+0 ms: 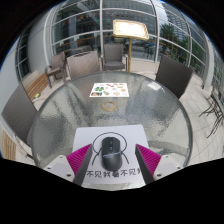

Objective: Arrange mouse

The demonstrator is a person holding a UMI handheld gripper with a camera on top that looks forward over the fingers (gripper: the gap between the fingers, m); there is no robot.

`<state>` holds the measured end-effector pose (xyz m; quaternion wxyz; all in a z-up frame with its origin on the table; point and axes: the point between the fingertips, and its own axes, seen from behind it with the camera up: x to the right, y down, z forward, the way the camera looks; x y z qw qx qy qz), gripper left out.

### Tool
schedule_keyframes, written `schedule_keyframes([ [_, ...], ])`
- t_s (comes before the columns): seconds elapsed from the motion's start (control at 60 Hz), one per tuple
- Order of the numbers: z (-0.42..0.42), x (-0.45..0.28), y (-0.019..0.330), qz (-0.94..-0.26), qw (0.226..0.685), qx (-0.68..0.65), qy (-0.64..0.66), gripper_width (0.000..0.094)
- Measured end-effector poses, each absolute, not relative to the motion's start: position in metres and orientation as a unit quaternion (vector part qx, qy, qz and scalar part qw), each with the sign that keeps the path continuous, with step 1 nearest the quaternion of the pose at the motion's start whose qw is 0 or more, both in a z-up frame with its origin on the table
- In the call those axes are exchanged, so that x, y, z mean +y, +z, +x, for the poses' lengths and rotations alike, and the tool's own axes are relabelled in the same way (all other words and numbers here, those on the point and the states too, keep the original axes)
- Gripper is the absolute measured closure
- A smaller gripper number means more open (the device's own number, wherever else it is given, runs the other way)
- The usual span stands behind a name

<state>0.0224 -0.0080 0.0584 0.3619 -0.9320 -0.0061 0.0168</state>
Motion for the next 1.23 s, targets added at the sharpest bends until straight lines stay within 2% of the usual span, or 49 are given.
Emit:
schedule_keyframes([
  [0.233,0.014,-0.066,0.149,-0.913,0.407,-0.016,0.034,0.0082],
  [0.467,0.015,-0.124,0.198,-0.896,0.442,-0.034,0.035,0.0080],
  [0.833,0.021,-0.180,0.216,-0.889,0.454,-0.038,0.040,0.0083],
  [1.233,0.029,-0.203,0.231,-0.881,0.471,-0.024,0.046,0.0081],
])
